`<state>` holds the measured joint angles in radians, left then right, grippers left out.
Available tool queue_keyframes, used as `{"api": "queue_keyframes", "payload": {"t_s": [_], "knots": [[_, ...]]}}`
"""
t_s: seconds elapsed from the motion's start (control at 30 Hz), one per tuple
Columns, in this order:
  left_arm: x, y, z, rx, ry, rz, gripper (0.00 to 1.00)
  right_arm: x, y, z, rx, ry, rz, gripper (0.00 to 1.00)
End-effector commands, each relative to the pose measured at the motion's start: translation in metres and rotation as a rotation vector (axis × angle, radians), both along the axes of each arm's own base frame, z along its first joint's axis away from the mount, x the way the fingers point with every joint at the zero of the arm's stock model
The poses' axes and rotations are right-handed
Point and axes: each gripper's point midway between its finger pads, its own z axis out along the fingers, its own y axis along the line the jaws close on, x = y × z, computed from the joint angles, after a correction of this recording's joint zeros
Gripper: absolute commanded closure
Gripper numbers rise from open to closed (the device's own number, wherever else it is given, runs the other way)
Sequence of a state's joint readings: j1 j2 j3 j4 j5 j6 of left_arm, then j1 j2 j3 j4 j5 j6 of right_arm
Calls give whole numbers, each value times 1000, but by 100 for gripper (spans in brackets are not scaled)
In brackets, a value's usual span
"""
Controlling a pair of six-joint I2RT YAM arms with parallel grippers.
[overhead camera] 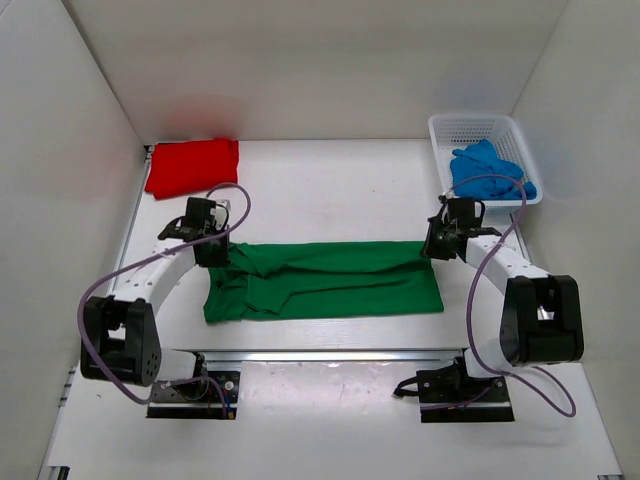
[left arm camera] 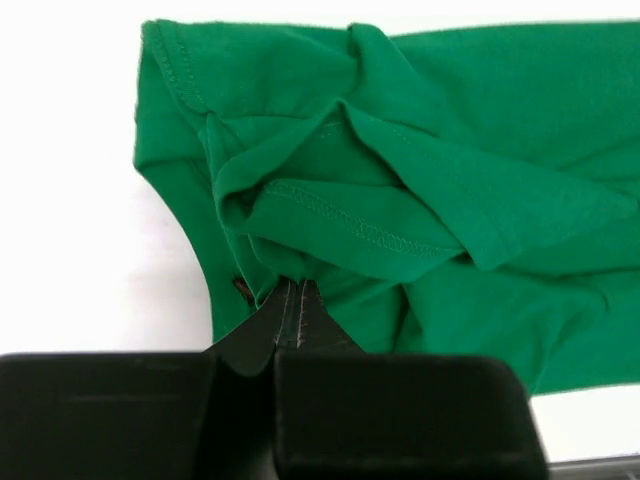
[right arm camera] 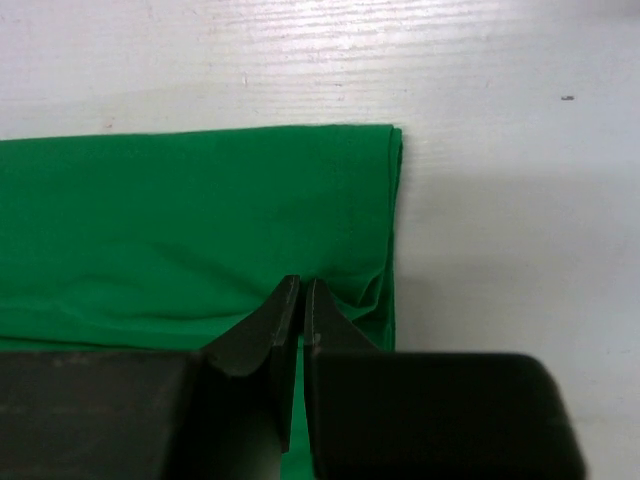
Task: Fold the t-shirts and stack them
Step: Fold the other side of the tshirt into a rectangle, then rotate the tshirt 85 degrees
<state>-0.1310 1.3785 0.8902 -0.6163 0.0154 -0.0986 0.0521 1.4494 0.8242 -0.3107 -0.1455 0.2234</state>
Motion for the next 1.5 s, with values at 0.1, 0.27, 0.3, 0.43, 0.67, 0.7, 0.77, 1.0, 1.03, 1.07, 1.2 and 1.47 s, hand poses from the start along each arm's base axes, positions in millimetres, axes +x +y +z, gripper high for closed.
{"api": "queue_keyframes", "payload": {"t_s": [0.1,0.27,0.3,0.43,0.67,0.7,0.77,1.0,1.03,1.07,1.2,1.47], "knots": [[-9,-4,15,-25,-84,-1,100,5,-7,7,1,-66,7,100],[-19,-6,17,-24,-85,-4,100,6,-10,5,3,-64,5,100],[-19,-7,19,-29,-90,-4,100,7,-10,7,2,-70,11,100],[-20,0,20,-10,-84,9,100,6,-11,5,14,-60,4,100],[-26,16,11,53,-30,65,82,-8,-9,3,-11,5,9,100],[-29,19,9,56,-10,77,68,-18,-10,-2,-27,55,1,95],[-25,22,21,65,-38,92,67,-20,-13,4,-55,69,0,74],[-10,12,64,-2,-179,131,69,1,-18,43,-63,-27,6,56],[-9,4,64,-29,-186,124,73,8,-13,48,-40,-57,30,57],[-9,-3,63,-49,-181,110,75,13,-9,46,-28,-57,48,61],[-17,-46,21,-108,-57,60,81,37,14,27,-4,9,133,84],[-9,-64,-48,-99,73,119,85,28,29,-30,-6,186,142,100]]}}
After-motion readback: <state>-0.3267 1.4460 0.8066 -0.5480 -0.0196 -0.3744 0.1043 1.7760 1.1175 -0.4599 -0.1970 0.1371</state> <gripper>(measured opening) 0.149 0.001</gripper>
